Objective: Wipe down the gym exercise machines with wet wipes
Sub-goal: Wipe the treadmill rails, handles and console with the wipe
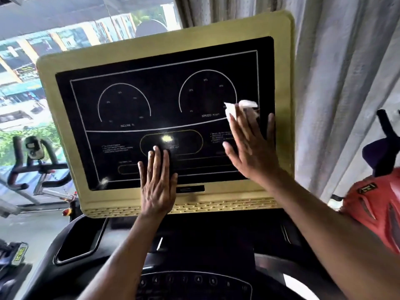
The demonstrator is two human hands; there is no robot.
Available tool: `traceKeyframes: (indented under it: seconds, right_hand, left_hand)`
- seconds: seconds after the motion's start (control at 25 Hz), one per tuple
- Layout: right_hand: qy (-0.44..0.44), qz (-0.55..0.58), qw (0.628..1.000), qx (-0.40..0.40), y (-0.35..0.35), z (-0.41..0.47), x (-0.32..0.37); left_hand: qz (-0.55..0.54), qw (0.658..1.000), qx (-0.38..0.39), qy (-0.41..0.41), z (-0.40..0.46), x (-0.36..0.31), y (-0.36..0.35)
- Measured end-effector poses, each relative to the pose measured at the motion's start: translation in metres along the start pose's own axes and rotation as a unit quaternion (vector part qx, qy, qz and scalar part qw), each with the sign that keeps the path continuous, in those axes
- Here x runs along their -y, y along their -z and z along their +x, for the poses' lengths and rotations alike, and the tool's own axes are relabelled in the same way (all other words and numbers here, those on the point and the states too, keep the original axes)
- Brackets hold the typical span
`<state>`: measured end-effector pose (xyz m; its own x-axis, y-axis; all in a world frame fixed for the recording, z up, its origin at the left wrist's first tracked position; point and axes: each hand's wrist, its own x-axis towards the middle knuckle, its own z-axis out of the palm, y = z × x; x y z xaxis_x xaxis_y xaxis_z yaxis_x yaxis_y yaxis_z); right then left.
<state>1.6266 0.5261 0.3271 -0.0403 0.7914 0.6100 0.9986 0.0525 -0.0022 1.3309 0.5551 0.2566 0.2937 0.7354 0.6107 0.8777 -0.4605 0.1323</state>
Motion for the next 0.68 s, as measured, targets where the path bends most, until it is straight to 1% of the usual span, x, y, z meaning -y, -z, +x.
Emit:
traceKeyframes:
  seconds: [0.04,0.12,0.24,0.36,0.44,0.52,0.6,0.68]
  right_hand:
    - [-0.023,0.005,1.0,-0.013,0.006,0.004,-0.017]
    - [-0.038,0.021,0.999,-0.027,0.008,-0.009,-0.036]
    - [-0.049,0.032,0.998,-0.007,-0.004,-0.063,-0.033]
    - [-0.027,0.048,0.997,0.047,-0.017,-0.125,-0.021]
    - [-0.011,0.059,0.995,0.081,-0.019,-0.152,-0.015]
    - [-0.006,0.094,0.99,0.102,-0.016,-0.171,-0.01]
    - [0.022,0.16,0.977,0.138,-0.019,-0.199,-0.007]
    - [0.082,0.214,0.951,0.209,-0.023,-0.237,-0.005]
  left_hand:
    - [0.001,1.0,0.001,0.006,-0.004,-0.001,-0.001]
    - [-0.001,1.0,0.013,0.012,-0.014,-0.007,-0.005]
    - [-0.008,1.0,0.02,0.015,-0.029,-0.017,-0.009]
    - [-0.018,0.999,0.036,0.026,-0.037,-0.03,-0.011]
    - [-0.017,0.998,0.049,0.028,-0.046,-0.04,-0.013]
    - [-0.036,0.997,0.059,0.046,-0.054,-0.051,-0.015]
    - [-0.059,0.993,0.079,0.062,-0.061,-0.064,-0.014]
    - [-0.058,0.991,0.115,0.036,-0.073,-0.075,-0.01]
